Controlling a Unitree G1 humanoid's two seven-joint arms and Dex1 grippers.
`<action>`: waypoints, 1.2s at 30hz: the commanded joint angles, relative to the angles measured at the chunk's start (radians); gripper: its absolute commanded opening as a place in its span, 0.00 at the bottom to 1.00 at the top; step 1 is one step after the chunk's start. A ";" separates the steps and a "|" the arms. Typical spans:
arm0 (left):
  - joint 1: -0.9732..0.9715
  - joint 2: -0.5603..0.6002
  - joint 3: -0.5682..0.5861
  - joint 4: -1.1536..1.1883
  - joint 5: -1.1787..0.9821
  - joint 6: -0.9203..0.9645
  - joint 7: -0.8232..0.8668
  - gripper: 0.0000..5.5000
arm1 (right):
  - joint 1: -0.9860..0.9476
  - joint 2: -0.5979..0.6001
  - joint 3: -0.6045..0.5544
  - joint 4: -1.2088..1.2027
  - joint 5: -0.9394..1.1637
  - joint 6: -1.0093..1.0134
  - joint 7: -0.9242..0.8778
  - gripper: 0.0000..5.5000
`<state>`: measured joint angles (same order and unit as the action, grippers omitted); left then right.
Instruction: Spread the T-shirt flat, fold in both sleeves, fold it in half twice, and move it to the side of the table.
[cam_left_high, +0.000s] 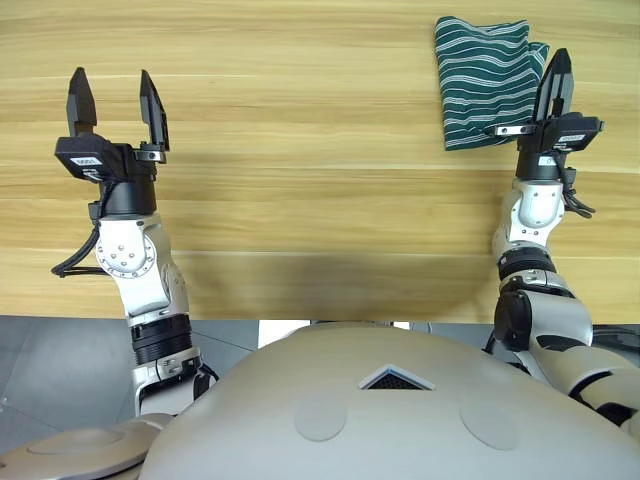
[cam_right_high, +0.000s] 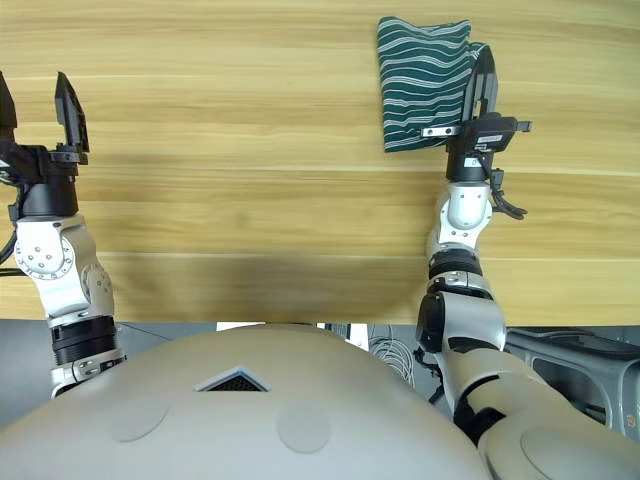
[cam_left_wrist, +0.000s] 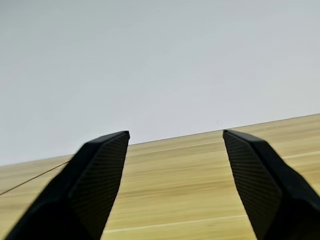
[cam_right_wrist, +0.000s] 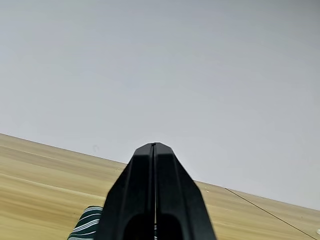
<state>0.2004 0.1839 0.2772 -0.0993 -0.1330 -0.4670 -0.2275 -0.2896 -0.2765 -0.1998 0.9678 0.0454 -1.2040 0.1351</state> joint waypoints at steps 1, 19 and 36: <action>-0.016 0.009 -0.007 0.021 0.087 -0.020 0.044 0.61 | -0.049 -0.026 -0.015 0.010 0.047 0.005 0.029 0.00; -0.034 0.040 0.003 0.079 -0.144 0.004 -0.054 0.61 | -0.104 0.021 -0.018 0.005 0.133 0.013 0.120 0.00; -0.205 0.060 0.002 0.232 -0.070 -0.074 -0.035 0.61 | -0.204 0.057 -0.037 0.058 0.120 0.012 0.121 0.00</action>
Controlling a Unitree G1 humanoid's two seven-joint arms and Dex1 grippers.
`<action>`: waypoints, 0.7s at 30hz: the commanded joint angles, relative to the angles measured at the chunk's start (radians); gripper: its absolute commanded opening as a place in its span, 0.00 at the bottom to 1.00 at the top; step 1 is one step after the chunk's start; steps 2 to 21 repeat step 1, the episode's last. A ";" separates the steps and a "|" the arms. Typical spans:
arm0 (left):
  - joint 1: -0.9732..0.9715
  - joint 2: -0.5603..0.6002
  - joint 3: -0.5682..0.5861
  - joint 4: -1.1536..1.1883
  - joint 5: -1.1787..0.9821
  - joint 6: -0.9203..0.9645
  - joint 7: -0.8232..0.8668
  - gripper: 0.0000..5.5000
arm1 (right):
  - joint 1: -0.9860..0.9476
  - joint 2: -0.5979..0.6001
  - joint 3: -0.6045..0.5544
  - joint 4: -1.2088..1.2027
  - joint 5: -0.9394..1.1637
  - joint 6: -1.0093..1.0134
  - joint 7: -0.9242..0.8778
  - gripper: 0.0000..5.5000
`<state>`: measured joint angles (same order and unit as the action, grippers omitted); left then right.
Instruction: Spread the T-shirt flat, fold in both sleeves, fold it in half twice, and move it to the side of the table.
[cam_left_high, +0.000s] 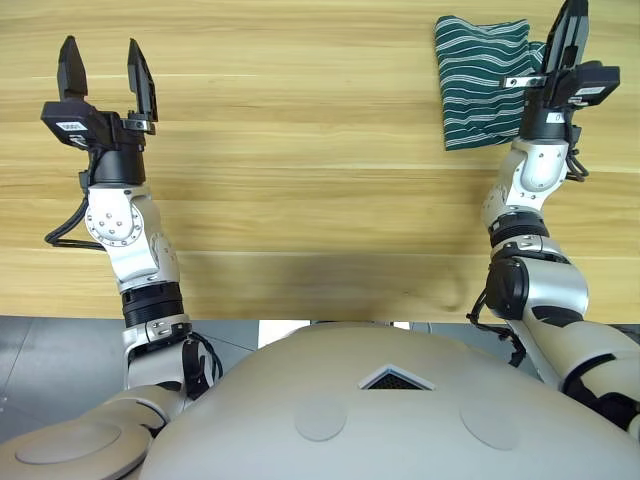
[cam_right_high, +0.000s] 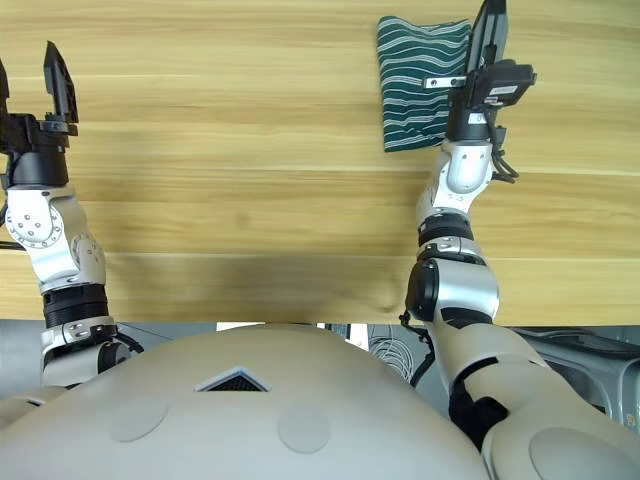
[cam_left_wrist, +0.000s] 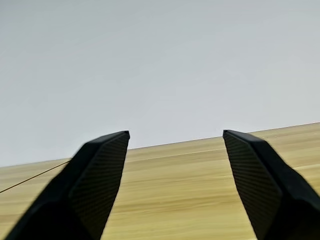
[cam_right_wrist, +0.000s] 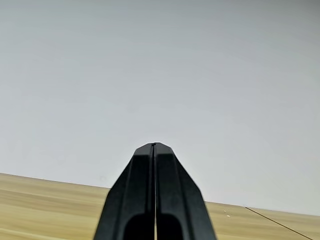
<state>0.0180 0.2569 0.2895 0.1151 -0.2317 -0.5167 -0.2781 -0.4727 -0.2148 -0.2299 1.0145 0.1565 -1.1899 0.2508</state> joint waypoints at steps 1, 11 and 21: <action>-0.024 -0.019 -0.018 0.026 0.037 -0.029 0.020 0.61 | -0.018 -0.005 -0.008 0.011 0.014 -0.002 0.010 0.00; -0.024 -0.019 -0.018 0.026 0.037 -0.029 0.020 0.61 | -0.018 -0.005 -0.008 0.011 0.014 -0.002 0.010 0.00; -0.024 -0.019 -0.018 0.026 0.037 -0.029 0.020 0.61 | -0.018 -0.005 -0.008 0.011 0.014 -0.002 0.010 0.00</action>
